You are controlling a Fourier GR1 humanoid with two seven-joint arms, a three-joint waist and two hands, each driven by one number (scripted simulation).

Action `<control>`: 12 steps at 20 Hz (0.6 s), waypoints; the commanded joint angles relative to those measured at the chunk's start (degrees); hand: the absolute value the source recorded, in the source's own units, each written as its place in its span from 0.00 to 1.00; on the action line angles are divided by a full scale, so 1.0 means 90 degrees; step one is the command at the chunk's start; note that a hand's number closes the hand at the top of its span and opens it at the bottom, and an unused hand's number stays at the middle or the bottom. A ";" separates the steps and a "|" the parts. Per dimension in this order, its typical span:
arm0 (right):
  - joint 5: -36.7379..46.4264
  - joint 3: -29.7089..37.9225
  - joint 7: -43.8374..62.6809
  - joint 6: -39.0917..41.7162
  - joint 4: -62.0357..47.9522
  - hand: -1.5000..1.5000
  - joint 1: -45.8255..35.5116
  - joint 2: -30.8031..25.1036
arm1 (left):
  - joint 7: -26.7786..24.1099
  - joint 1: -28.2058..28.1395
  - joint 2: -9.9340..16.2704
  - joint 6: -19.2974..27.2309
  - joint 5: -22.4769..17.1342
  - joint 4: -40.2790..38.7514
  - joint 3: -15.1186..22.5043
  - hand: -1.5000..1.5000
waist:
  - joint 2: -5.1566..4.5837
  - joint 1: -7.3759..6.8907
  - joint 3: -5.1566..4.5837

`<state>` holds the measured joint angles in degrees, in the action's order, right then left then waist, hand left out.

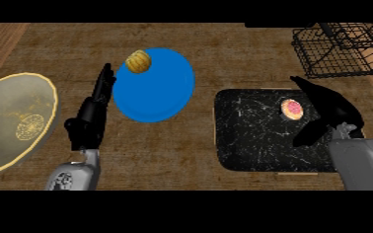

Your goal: Pick the cupcake from the tray and place it in the tiered basket

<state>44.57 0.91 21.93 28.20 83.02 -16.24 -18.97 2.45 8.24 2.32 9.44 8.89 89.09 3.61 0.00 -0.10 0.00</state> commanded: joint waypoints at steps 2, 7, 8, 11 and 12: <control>0.0339 0.0031 -0.0887 -0.0983 -0.0932 0.00 0.0155 0.0106 | -0.0047 0.0037 -0.0113 0.0023 0.0084 -0.0042 0.0085 0.50 | -0.0007 -0.0014 0.0002; 0.0662 -0.0078 -0.0639 -0.1455 -0.0456 1.00 0.0278 0.0377 | -0.0187 0.0075 -0.0098 -0.0029 0.0054 -0.0264 -0.0023 0.50 | -0.0002 0.0008 0.0000; 0.0842 -0.0208 -0.0496 -0.1512 -0.0325 1.00 0.0302 0.0421 | 0.0039 0.0100 -0.0108 0.0095 0.0187 -0.0099 0.0009 0.50 | 0.0001 0.0007 0.0000; 0.1513 -0.0554 -0.0890 -0.2319 -0.1096 1.00 -0.0047 0.0396 | 0.0189 0.0002 -0.0247 0.0123 0.0113 0.0193 0.0211 0.50 | -0.0009 -0.0045 0.0003; 0.1412 -0.0431 -0.1126 -0.2182 -0.1009 1.00 0.0118 0.0171 | 0.0029 -0.0377 -0.0112 -0.0085 0.0074 0.0376 0.0199 0.50 | 0.0000 -0.0026 0.0001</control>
<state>53.79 -1.67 16.04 13.04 76.96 -16.02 -16.17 3.06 7.90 1.47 9.21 9.43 90.02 4.27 0.03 -0.29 -0.05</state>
